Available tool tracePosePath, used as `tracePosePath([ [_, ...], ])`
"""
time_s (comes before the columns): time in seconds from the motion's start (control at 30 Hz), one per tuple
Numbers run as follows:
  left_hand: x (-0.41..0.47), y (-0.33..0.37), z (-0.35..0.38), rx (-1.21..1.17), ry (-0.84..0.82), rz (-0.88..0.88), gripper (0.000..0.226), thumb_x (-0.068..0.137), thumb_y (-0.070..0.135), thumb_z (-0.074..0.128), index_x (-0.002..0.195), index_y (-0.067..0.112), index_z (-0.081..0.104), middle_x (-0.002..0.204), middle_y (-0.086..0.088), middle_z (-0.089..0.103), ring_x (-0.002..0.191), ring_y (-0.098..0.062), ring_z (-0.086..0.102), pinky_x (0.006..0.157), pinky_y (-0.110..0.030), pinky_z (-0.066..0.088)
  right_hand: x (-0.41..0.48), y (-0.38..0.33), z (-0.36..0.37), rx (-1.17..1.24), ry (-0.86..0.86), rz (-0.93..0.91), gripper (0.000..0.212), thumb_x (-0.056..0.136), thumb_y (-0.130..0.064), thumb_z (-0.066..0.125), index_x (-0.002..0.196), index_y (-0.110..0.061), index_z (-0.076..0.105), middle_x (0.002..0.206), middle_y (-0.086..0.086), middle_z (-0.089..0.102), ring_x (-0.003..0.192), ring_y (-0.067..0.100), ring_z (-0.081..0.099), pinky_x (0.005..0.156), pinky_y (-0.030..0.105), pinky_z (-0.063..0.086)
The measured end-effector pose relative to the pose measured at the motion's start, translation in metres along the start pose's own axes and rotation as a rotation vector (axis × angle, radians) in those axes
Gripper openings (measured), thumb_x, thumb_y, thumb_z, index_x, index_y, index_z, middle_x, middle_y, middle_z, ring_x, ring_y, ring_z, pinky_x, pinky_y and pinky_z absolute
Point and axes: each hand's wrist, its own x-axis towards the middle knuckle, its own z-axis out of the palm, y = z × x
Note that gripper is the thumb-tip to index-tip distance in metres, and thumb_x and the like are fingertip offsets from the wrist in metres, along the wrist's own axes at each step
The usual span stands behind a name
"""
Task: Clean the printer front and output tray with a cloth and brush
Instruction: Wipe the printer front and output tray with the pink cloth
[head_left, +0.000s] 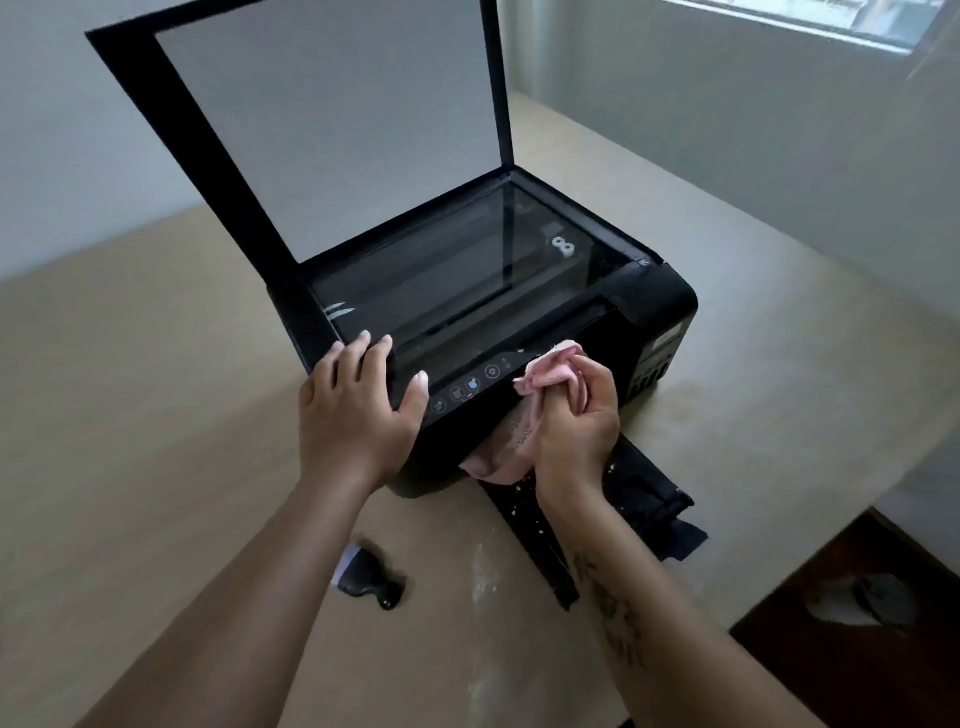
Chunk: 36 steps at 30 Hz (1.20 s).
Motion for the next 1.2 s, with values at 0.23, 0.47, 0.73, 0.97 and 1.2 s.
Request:
tracePosePath([
  [0.23,-0.001,0.001,-0.001,-0.001,-0.005,0.001,0.072,0.087,0.064,0.024,0.148,0.026,0.036,0.158,0.001,0.03,0.146,-0.021,0.019,0.116,-0.045,0.019,0.015,-0.005,0.023,0.054,0.198,0.172,0.011,0.092,-0.025,0.052,0.096,-0.028,0.062,0.098,-0.004,0.067,0.082,0.007,0.064,0.075,0.019,0.051],
  [0.47,0.001,0.004,-0.001,-0.001,-0.011,0.003,0.073,0.087,0.064,0.025,0.147,0.026,0.037,0.158,0.001,0.031,0.146,-0.022,0.019,0.116,-0.045,0.019,0.015,-0.016,0.028,-0.094,0.208,-0.003,0.02,0.093,-0.032,0.063,0.108,-0.021,0.055,0.117,-0.004,0.046,0.103,0.012,0.057,0.092,0.034,0.052],
  [0.73,0.001,0.008,-0.003,-0.005,-0.024,-0.006,0.074,0.086,0.063,0.026,0.147,0.024,0.038,0.158,0.0,0.032,0.146,-0.023,0.02,0.116,-0.044,0.019,0.025,-0.028,0.021,-0.091,0.061,0.142,0.033,0.086,-0.027,0.067,0.096,-0.04,0.038,0.116,-0.008,0.036,0.095,0.024,0.066,0.074,0.037,0.062],
  [0.97,-0.001,0.008,-0.005,0.004,-0.021,-0.012,0.073,0.086,0.063,0.025,0.147,0.025,0.039,0.157,0.001,0.033,0.146,-0.022,0.021,0.115,-0.043,0.02,0.048,-0.038,0.003,-0.149,-0.011,0.064,0.024,0.09,-0.023,0.063,0.093,-0.033,0.041,0.112,-0.003,0.041,0.063,0.009,0.07,0.052,0.014,0.051],
  [1.2,0.015,0.01,-0.007,0.023,-0.01,0.091,0.072,0.088,0.061,0.024,0.146,0.024,0.042,0.155,0.001,0.036,0.145,-0.021,0.023,0.116,-0.041,0.02,0.049,-0.046,-0.03,-0.222,-0.164,-0.01,0.021,0.089,-0.021,0.062,0.091,-0.039,0.052,0.112,0.001,0.051,0.08,0.009,0.072,0.056,0.018,0.055],
])
